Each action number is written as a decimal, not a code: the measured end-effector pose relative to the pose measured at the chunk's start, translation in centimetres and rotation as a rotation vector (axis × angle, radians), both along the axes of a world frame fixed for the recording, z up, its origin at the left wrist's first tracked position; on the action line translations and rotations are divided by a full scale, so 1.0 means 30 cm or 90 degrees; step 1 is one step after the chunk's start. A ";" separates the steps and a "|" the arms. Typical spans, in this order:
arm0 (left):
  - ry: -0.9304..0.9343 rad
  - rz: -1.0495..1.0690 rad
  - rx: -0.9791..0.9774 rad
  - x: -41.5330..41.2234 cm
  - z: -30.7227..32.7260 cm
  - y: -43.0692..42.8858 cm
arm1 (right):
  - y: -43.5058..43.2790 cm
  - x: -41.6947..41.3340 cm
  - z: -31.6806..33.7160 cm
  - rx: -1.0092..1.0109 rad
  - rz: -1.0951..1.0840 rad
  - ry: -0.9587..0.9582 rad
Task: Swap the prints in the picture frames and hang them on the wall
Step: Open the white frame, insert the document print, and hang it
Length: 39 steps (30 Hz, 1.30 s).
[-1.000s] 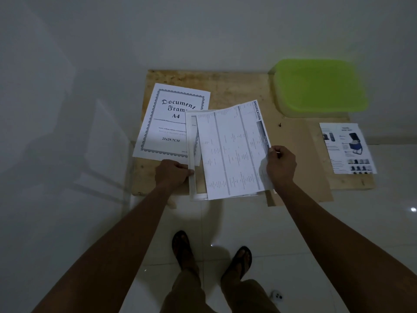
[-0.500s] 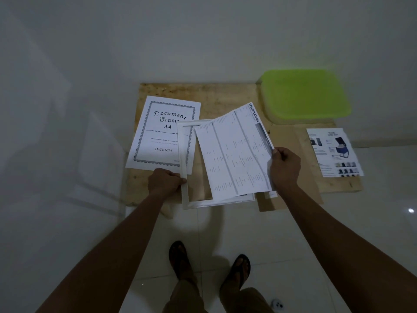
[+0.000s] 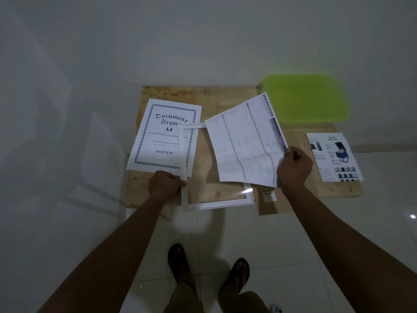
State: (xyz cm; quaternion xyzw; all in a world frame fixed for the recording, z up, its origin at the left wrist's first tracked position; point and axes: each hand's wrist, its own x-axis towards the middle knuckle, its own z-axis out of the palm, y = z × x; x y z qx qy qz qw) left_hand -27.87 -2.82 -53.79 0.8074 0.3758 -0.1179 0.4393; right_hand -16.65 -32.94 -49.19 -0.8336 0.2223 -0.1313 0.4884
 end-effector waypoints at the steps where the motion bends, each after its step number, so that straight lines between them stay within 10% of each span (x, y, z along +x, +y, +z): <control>1: -0.002 -0.003 0.004 -0.002 -0.001 -0.002 | -0.001 0.002 0.006 0.008 -0.008 -0.002; 11: -0.091 -0.071 0.067 -0.023 -0.015 -0.022 | 0.043 -0.023 -0.032 0.034 0.037 0.081; 21: -0.059 -0.432 0.163 -0.016 -0.051 0.028 | 0.138 -0.097 -0.141 0.127 0.139 0.198; 39: -0.066 -0.468 0.191 -0.008 -0.051 0.040 | 0.034 0.004 -0.034 0.146 0.014 0.070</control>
